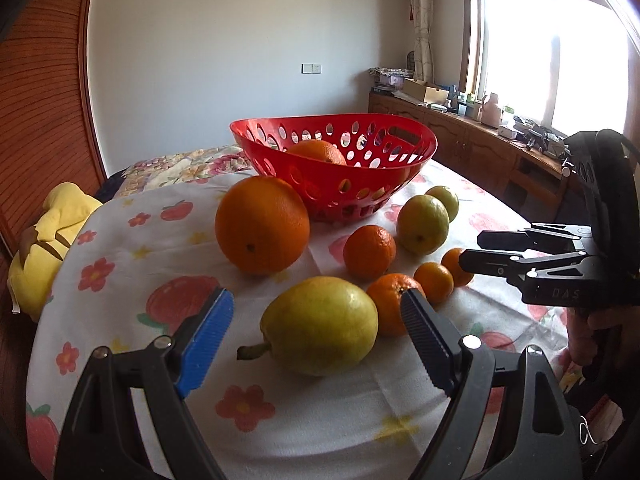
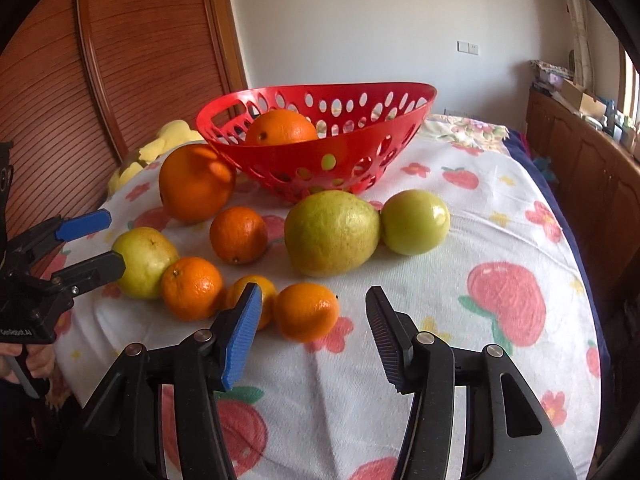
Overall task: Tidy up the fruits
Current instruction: 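Move the left tool to the yellow pear-shaped fruit while the right gripper grasps a small tangerine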
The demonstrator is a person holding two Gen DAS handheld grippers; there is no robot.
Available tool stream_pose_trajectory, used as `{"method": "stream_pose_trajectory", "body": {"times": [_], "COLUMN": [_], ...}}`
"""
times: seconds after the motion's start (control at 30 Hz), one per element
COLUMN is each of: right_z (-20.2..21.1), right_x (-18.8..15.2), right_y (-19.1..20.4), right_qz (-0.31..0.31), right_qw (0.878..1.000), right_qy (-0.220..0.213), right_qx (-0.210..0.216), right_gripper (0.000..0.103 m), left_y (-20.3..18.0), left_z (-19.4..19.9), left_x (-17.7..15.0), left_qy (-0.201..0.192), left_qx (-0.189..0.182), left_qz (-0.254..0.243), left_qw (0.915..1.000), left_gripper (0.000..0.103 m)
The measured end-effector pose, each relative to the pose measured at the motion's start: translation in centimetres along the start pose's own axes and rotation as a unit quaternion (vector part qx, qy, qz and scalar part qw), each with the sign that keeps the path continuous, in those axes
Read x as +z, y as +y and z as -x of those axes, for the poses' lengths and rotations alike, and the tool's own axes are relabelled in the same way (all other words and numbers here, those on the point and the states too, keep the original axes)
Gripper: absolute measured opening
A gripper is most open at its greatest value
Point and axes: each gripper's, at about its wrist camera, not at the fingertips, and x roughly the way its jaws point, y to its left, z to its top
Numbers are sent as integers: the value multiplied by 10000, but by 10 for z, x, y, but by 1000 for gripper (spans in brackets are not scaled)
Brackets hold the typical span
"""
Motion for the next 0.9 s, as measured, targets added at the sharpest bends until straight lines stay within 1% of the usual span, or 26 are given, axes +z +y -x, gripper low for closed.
{"method": "stream_pose_trajectory", "body": {"times": [0.13,0.23,0.53,0.6,0.67,0.73,0.9], "right_z": [-3,-6,-11,-13,-13,-13,-12], "right_x": [-4,-5,-2,-2,-2,-2,-3], "right_y": [-2,-2,2,0,-2,-2,-3], "right_qz": [-75,-98,-65,-144,-185,-181,-154], "right_qw": [10000,9999,9998,9996,9994,9993,9993], "right_qy": [36,81,174,226,246,257,266], "right_qx": [30,48,-5,123,158,197,195], "right_gripper": [55,52,52,52,47,38,37], "left_y": [3,6,4,4,4,5,6], "left_z": [-3,-6,-11,-12,-13,-14,-15], "left_x": [-6,-8,-12,-12,-12,-13,-13], "left_qy": [-5,11,67,73,91,115,120], "left_qx": [22,30,107,101,96,99,109], "left_qz": [30,36,-31,-27,-12,11,28], "left_qw": [10000,10000,9999,9999,9999,9999,9999], "left_gripper": [86,86,86,86,86,86,86]}}
